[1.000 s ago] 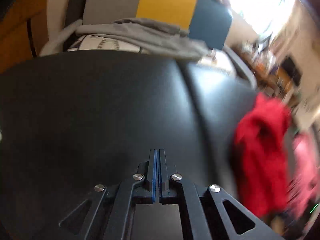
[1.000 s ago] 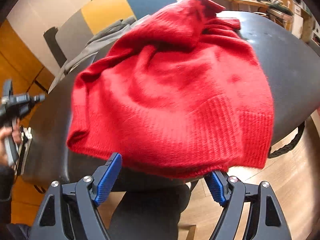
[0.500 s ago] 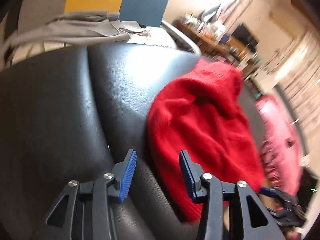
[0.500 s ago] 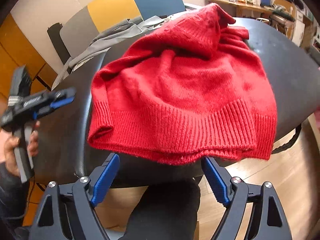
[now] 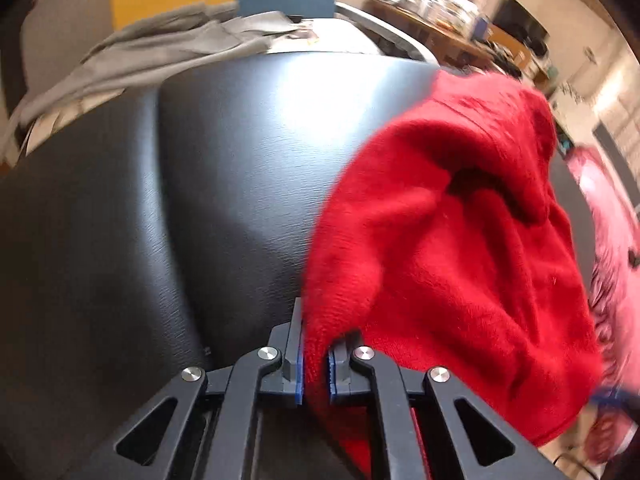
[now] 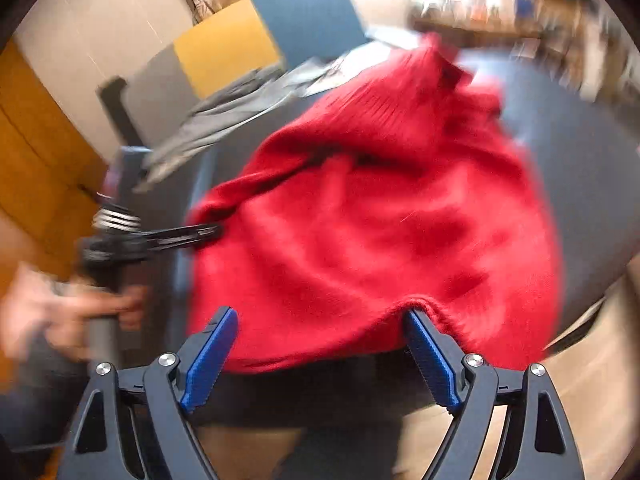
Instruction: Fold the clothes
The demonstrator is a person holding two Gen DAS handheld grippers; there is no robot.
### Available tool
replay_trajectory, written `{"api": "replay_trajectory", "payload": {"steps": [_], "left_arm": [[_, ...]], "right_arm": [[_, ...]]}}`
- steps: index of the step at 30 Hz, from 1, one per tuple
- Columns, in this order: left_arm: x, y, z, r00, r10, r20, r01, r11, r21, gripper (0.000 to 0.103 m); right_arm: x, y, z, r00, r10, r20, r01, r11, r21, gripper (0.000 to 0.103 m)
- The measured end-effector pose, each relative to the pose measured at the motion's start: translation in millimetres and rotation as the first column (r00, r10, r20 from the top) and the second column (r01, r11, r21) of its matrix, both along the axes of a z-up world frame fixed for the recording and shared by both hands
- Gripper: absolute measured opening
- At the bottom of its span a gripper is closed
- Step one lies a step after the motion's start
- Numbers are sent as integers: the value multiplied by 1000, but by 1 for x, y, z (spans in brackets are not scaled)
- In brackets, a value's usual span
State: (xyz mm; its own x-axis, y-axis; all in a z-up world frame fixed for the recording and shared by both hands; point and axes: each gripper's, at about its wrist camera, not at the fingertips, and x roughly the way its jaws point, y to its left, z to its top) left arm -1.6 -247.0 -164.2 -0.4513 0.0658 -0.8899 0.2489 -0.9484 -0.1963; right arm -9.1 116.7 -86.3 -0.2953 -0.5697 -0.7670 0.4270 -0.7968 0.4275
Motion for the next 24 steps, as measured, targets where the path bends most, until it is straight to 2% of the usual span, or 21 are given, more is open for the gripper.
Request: {"api": "replay_trajectory", "payload": {"steps": [3,5,9,12,15,17,20,24], "left_arm": [[20,-16,-2,1000,16,-8,-15,1000,27,6],[35,-19,-3,1000,13,-8,-13,999,29,6],[62,-13,-6,1000,16,-8,-16,1000,23,6],[84,-10,-8,999,31,-12,-31,999,16,6],[112,-18,-3,996,82,-30,-82,996,23,5],[141,-32,-1,992,121,-36,-120,992,29,5],[161,-48,-6,984,175,-32,-174,984,39,6],[197,-70,-9,966,257,-34,-257,966,5,6]], "right_arm": [[3,10,6,980,127,156,-98,979,-180,88],[2,23,17,988,93,127,-63,974,-220,90],[-9,-2,-5,996,47,71,-43,998,-50,93],[-17,-21,-21,1000,19,24,-20,997,77,93],[-25,-40,-38,1000,-4,-26,9,979,202,93],[-30,-53,-48,998,-15,-60,31,959,283,102],[-37,-72,-64,993,-21,-115,65,917,394,103],[-32,-85,-64,990,-20,-142,71,927,368,103]]}}
